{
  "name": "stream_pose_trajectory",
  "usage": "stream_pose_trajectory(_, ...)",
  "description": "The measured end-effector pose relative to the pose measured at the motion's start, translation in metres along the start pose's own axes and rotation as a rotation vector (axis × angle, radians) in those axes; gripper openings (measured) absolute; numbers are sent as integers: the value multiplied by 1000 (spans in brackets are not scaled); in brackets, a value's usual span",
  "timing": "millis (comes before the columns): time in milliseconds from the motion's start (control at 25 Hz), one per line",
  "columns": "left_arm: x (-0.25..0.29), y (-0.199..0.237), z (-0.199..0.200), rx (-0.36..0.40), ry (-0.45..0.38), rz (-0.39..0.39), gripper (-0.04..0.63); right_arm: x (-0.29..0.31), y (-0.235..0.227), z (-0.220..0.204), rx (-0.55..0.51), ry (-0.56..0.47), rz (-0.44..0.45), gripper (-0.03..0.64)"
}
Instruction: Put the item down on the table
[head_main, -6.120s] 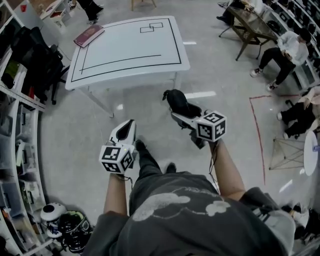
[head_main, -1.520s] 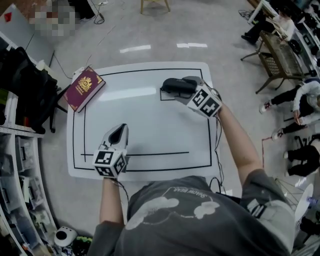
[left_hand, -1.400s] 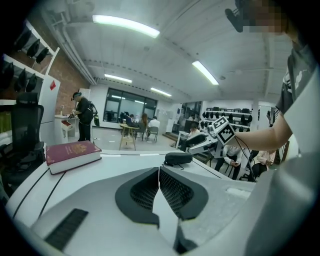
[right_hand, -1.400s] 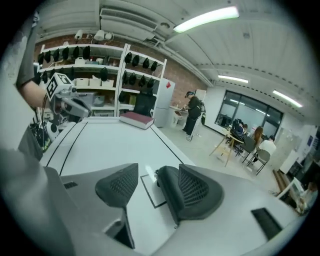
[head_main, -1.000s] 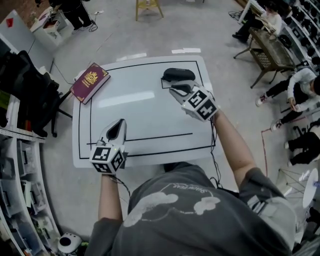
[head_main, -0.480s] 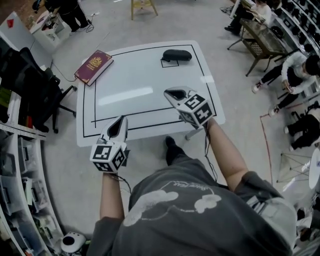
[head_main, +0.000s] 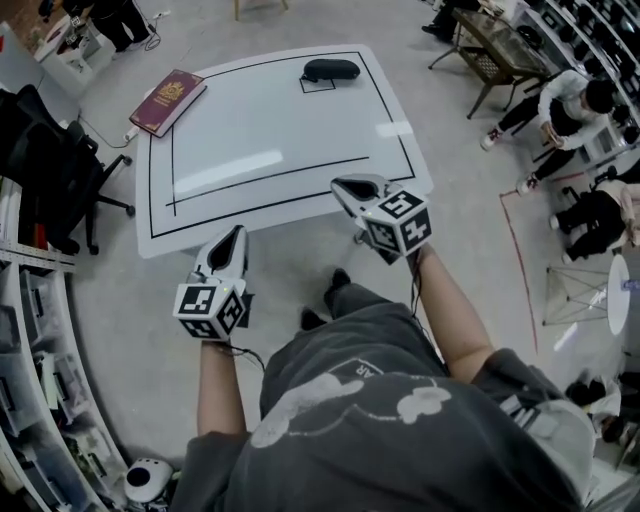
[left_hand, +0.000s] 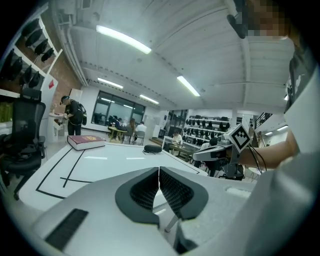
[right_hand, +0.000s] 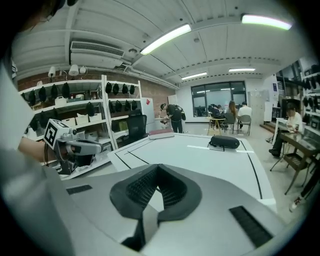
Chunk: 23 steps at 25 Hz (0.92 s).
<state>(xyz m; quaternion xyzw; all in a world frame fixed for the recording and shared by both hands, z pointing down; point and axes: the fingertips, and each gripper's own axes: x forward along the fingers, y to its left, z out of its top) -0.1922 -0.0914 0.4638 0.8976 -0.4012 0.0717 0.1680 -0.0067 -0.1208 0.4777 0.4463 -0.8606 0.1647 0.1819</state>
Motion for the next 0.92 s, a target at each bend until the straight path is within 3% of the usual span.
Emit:
stream_pose_trajectory(480,12,-38,-25,-37,19,7,6,-40,-6,-33,42,8,2,-2)
stream_pose_trajectory(920,0,-154,-50,-52,38,37,6,-148,-23,-80,82,-8,25,-2)
